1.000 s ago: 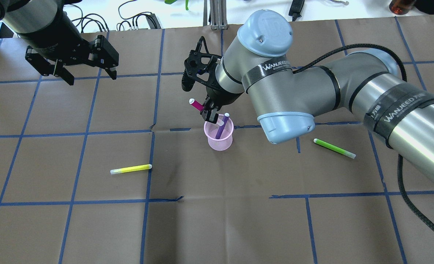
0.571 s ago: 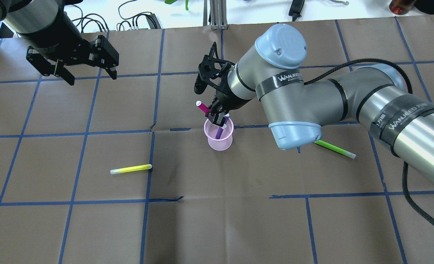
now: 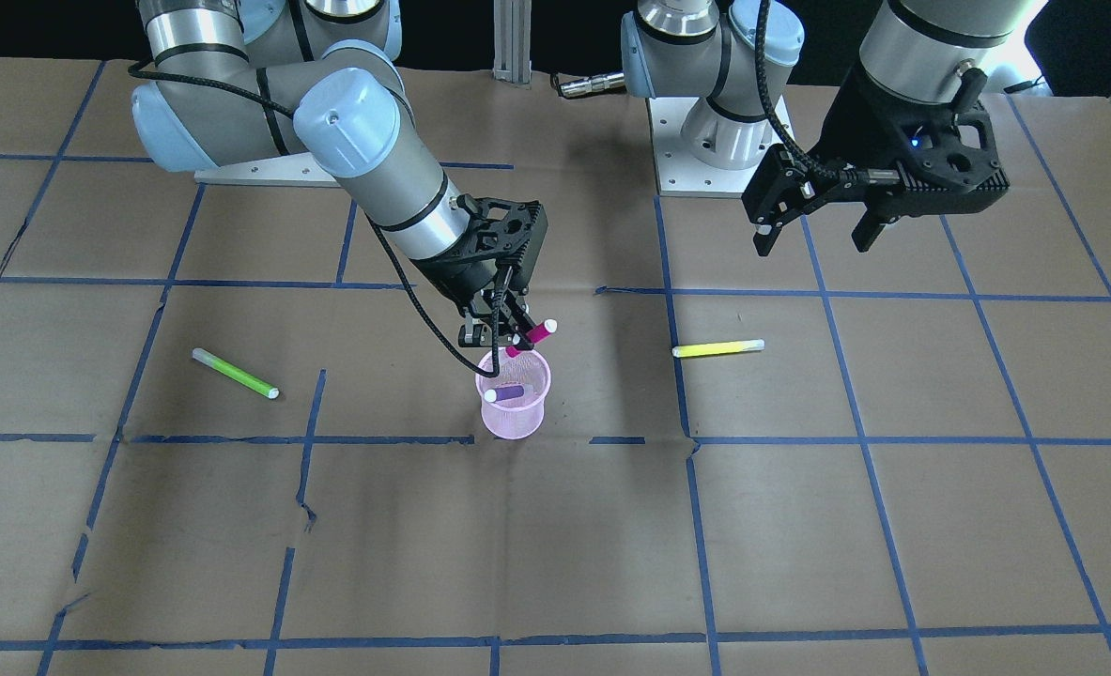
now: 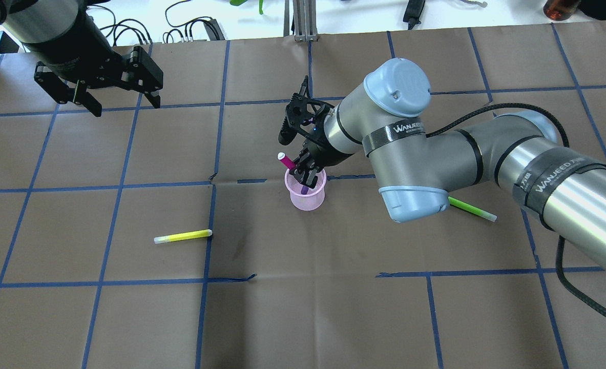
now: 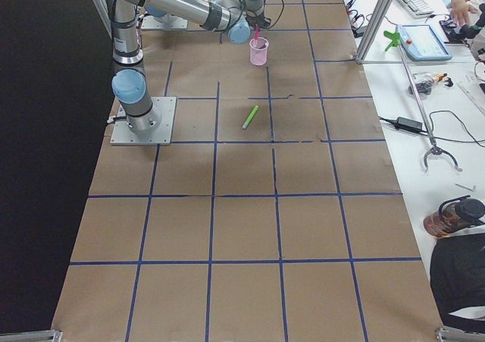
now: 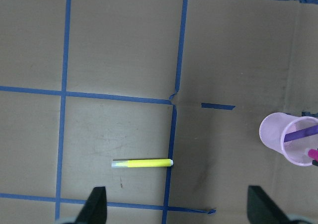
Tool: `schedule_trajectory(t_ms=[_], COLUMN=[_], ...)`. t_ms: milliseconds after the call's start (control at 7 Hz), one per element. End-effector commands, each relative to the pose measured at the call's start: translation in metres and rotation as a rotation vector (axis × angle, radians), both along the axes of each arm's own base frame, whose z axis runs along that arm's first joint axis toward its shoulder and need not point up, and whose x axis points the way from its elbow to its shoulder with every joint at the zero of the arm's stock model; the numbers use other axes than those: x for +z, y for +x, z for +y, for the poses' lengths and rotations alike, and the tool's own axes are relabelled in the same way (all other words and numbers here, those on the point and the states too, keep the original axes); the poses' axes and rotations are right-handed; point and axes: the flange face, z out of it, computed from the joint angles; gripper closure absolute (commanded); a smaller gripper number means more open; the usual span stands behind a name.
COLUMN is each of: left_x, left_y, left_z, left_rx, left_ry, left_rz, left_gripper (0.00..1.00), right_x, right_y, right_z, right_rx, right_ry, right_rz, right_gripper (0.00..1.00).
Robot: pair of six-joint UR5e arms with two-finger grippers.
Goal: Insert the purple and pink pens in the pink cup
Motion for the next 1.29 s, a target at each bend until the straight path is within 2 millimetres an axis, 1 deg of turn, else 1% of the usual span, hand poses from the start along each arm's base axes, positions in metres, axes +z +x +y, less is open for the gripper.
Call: schedule_trajectory(t_ms=[0,143,286,429,571,714,857,1000,1143], left_x=[0.002,0.002,0.002,0.002,0.001,0.001,0.001,0.000,0.000], left_y=[0.003,0.003,0.003,0.003,0.003,0.003,0.003,0.003,0.003], left_z=[-0.002,-0.002,-0.002,-0.002,-0.002,-0.002,-0.002,-0.002,-0.002], left_rx=[0.007,0.007,0.007,0.005,0.007,0.007,0.007,0.007,0.007], left_ry=[-0.005,-0.005,-0.005,-0.004,-0.002,-0.002,-0.002,0.000,-0.002], left_rz=[0.000,0.000,0.000,0.000,0.000,0.000,0.000,0.000,0.000], left_gripper=[0.02,0.02,0.02,0.02,0.02,0.02,0.02,0.02,0.02], right_x=[-0.016,-0.017,-0.015,-0.013,-0.008,0.003,0.040,0.073,0.083], right_y=[0.005,0.005,0.007,0.010,0.010,0.008,0.009,0.006,0.002], right_z=[-0.007,-0.007,-0.007,-0.006,-0.007,-0.011,-0.022,-0.031,-0.038], right_rx=[-0.014,-0.016,-0.018,-0.005,-0.006,-0.014,-0.051,-0.137,-0.203], right_ry=[-0.014,-0.012,-0.013,-0.004,-0.010,-0.033,-0.087,-0.077,-0.002], right_rz=[-0.011,-0.011,-0.017,-0.051,-0.059,-0.061,-0.079,-0.103,-0.053], right_gripper=[0.90,0.87,0.58,0.03,0.00,0.00,0.00,0.00,0.00])
